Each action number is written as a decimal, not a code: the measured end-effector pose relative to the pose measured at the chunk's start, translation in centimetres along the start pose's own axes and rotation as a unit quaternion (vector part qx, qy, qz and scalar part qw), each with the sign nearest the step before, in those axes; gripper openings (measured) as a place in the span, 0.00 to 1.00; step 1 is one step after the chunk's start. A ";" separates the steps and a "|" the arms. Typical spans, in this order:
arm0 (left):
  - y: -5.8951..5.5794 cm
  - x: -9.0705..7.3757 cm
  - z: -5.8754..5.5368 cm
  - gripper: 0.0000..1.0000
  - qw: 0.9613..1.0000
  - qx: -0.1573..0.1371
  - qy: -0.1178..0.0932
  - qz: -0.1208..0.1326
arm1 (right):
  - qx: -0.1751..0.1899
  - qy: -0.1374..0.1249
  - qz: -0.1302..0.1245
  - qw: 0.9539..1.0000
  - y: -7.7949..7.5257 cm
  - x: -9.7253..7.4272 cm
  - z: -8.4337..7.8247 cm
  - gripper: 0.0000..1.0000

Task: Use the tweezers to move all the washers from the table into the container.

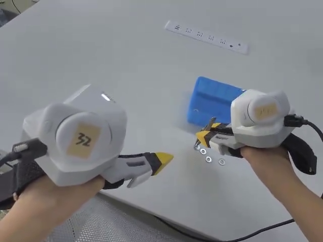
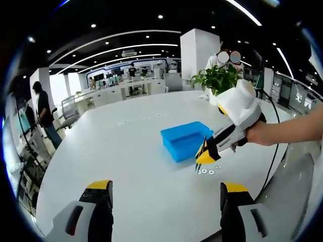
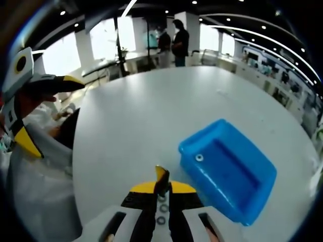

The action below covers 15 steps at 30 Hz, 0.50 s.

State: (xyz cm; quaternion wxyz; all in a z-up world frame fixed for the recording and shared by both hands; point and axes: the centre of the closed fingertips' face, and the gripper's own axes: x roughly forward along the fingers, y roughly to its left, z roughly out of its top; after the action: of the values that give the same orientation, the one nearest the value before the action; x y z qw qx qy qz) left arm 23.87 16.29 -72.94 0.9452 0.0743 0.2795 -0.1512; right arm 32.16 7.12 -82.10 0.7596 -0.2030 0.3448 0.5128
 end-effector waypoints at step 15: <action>-0.1 -0.2 0.5 0.95 1.000 0.001 -0.016 0.000 | -0.001 -0.007 -0.007 1.000 1.2 -0.7 0.2 0.03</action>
State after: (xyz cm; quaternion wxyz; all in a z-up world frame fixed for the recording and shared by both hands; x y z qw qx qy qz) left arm 23.93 16.08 -72.39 0.9496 0.0728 0.2639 -0.1530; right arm 30.91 7.29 -81.33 0.7652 -0.2028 0.3372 0.5095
